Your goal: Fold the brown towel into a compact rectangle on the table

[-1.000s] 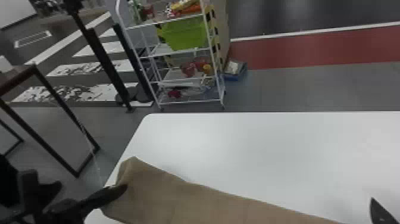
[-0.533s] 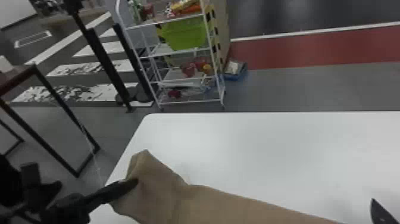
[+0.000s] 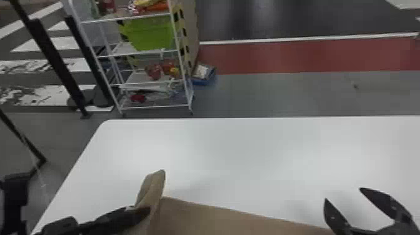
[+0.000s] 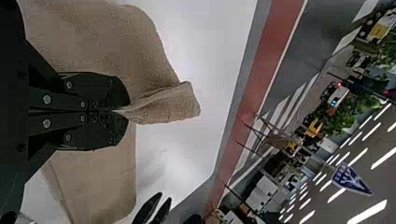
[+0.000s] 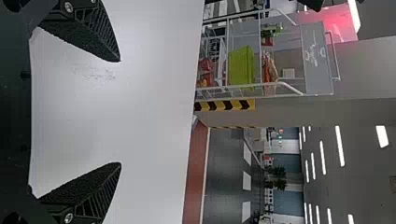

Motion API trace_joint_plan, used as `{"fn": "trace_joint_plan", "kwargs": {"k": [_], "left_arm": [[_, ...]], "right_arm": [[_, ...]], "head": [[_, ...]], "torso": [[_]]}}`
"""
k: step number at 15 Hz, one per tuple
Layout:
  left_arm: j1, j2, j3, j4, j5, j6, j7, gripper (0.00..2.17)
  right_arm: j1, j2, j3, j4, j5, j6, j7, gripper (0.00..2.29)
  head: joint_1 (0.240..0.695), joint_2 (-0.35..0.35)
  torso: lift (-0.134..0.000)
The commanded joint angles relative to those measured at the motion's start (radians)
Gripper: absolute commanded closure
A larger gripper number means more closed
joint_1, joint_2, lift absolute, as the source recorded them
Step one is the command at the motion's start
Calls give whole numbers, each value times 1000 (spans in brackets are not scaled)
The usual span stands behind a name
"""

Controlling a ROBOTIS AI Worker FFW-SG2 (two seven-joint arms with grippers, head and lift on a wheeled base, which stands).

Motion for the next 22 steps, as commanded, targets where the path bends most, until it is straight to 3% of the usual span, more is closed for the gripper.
{"fn": "trace_joint_plan", "kwargs": {"k": [1, 6, 9, 16, 17, 18, 19, 22], "left_arm": [[44, -3, -86, -45, -1, 27, 3, 1798], [70, -3, -287, -71, -20, 24, 92, 1798], [70, -3, -423, -62, -35, 12, 196, 1794], [67, -3, -591, -54, -76, -4, 279, 1784], [67, -3, -620, -43, -78, -13, 299, 1625], [71, -3, -658, -25, -87, -65, 327, 967], [82, -3, -696, -14, -119, -117, 353, 12], [84, -3, -735, -9, -153, -154, 362, 22]], "right_arm": [[0, 2, -1, 2, 0, 0, 0, 87], [-2, 2, 1, 8, 2, 0, 0, 87], [0, 2, -1, 9, 0, -3, 0, 87], [5, 2, -2, 9, -2, -9, 0, 87], [5, 2, -2, 9, -2, -9, 0, 87], [5, 2, -1, 9, 0, -9, 0, 87], [6, 2, 1, 9, 0, -9, 0, 87], [8, 2, -1, 6, -2, -12, 0, 87]], "head": [[695, 101], [695, -31], [695, -81], [695, -208], [695, -217], [695, -226], [695, -237], [695, -282]], "torso": [[-122], [-122], [-122], [-122], [-122], [-122], [-122], [-122]]}}
